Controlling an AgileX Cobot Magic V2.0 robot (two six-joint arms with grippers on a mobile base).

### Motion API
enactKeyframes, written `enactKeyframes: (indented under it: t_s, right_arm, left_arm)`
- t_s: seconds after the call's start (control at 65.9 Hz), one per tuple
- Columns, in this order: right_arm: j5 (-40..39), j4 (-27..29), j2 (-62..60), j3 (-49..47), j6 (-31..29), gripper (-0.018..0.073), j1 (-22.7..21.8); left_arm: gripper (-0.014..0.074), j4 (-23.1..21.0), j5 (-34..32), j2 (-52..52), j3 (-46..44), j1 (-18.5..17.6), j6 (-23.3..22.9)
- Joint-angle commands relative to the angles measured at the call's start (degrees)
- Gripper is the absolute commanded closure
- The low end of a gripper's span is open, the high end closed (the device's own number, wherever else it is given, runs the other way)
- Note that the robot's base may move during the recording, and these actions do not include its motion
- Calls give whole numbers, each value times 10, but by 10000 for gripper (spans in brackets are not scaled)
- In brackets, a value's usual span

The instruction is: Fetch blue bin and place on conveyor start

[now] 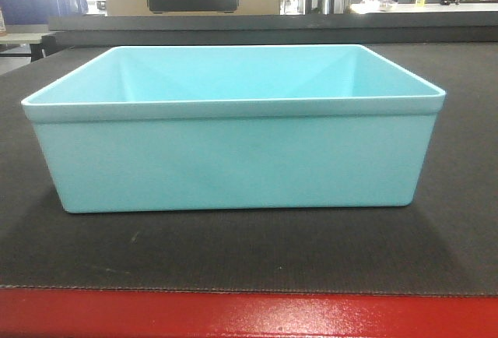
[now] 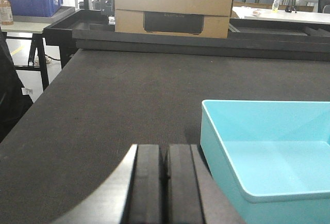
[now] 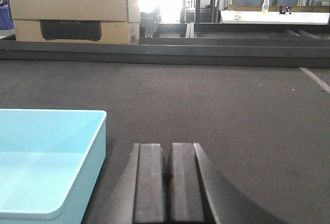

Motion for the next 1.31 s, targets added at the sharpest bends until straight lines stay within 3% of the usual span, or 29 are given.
enactKeyframes:
  t_s: [0.0, 0.577, 0.729, 0.941, 1.123, 1.23, 1.29]
  right_arm:
    - [-19, -7, -2, 1, -5, 721, -2]
    - [-19, -7, -2, 1, -5, 721, -2]
    - [-20, -7, -2, 1, -5, 721, -2]
    - [-20, -7, -2, 1, -5, 721, -2]
    - [-21, -7, -2, 1, -5, 721, -2]
    - [-22, -7, -2, 1, -5, 721, -2]
    - [-22, -6, -2, 1, -5, 721, -2]
  left_arm:
    - [707, 3, -6, -2, 2, -2, 0]
    - [707, 0, -5, -3, 2, -1, 0]
    - [707, -1, -24, -24, 18, 27, 0]
    - [707, -15, -165, -58, 155, 68, 0]
    - [707, -38, -275, -58, 285, 75, 0]
    - [707, -39, -354, -58, 317, 75, 0]
    - [707, -40, -332, -58, 317, 75, 0]
